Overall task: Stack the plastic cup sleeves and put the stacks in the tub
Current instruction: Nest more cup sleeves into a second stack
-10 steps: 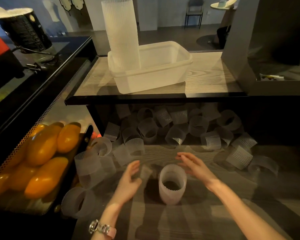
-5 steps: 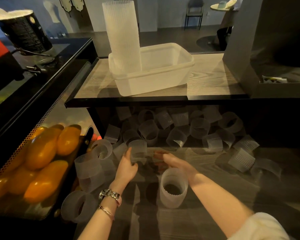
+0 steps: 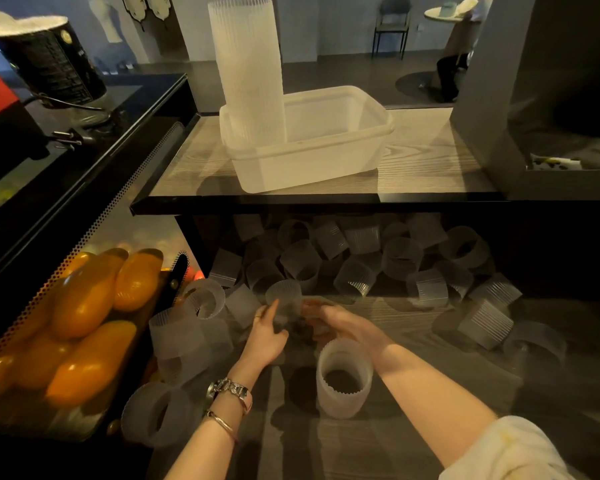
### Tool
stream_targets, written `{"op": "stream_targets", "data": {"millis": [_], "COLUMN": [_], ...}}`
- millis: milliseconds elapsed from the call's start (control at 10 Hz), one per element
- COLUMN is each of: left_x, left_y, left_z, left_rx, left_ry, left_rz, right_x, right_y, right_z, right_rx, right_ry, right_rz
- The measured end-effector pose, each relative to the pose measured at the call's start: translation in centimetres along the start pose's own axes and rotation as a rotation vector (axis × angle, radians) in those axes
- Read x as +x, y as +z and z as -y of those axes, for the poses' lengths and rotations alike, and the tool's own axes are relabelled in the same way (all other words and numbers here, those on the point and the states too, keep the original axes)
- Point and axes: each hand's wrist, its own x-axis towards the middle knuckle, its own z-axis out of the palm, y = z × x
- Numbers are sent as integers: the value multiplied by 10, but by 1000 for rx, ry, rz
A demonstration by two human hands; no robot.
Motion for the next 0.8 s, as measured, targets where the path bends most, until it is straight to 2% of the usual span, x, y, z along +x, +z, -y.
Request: {"op": "stream_targets", "data": {"millis": [100, 300, 400, 500, 700, 800], "left_x": [-1, -10, -13, -11, -8, -10], "left_y": [3, 20, 25, 35, 51, 54], "left_z": [0, -3, 2, 13, 19, 14], "left_rx": [-17, 8, 15, -14, -177, -41], "left_ry": [21, 67, 115, 102, 17, 53], "left_rz": [-1, 21, 38, 71, 152, 114], "right_x": [17, 40, 32, 27, 25, 24], "right_y": [1, -12, -20, -32, -45, -49], "right_z": [-4, -28, -35, -44, -62, -68], "right_rx": [-90, -47, -130, -252, -249, -236], "right_ry": [16, 85, 51, 6, -10, -35], "right_rz": [-31, -171, -145, -186, -113, -94]}}
